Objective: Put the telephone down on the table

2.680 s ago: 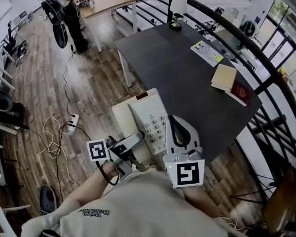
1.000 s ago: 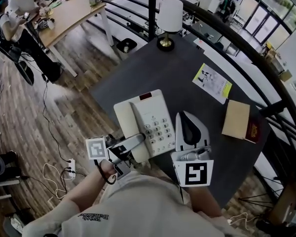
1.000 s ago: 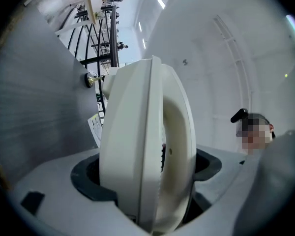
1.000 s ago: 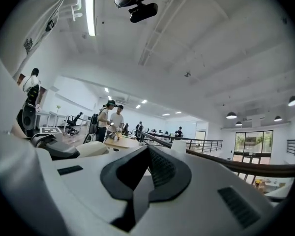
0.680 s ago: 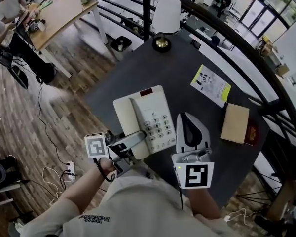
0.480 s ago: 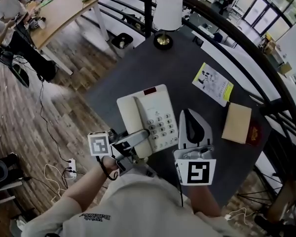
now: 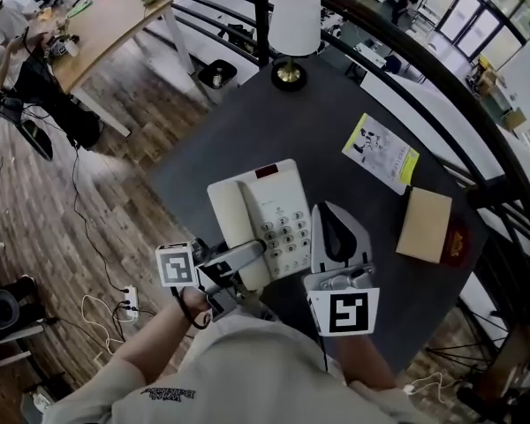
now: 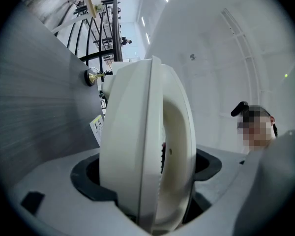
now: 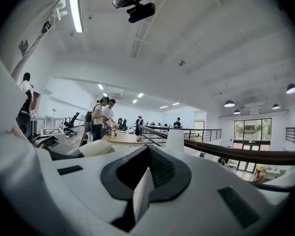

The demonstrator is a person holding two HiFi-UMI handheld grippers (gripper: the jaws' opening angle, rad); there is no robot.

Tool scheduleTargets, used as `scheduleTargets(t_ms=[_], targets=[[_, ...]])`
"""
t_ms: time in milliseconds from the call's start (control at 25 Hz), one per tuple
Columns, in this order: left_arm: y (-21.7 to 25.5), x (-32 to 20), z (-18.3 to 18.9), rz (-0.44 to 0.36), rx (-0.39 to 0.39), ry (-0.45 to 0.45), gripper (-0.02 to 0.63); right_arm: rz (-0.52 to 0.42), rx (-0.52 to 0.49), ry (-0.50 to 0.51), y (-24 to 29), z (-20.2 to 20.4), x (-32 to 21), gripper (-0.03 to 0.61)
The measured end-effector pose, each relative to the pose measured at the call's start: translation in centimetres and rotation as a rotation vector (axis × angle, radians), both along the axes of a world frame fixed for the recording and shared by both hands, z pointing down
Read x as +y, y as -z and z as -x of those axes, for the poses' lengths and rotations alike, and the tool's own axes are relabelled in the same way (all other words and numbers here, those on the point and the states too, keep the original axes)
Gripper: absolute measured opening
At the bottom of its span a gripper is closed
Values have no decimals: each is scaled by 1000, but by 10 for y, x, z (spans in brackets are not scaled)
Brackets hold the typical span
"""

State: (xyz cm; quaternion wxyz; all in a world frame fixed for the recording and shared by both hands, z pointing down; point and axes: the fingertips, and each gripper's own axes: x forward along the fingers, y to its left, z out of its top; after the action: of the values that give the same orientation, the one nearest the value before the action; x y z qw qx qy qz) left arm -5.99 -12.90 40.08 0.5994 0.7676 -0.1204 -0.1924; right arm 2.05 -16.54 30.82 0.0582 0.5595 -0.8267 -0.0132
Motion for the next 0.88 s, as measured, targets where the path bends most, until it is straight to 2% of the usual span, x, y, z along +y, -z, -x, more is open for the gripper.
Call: scheduleTargets(t_ms=[400,600,880], targets=[[-7,-13,-4,32,24,22,436,25,-47,-5,-11,-4,-13,2],[-13,-55,-11,18,20,36,436,-1,-7,9,-16,-11,-54,2],[-23,-124,-19,-29,14,39,436,-31,24,-39,-19,-26,-124,2]])
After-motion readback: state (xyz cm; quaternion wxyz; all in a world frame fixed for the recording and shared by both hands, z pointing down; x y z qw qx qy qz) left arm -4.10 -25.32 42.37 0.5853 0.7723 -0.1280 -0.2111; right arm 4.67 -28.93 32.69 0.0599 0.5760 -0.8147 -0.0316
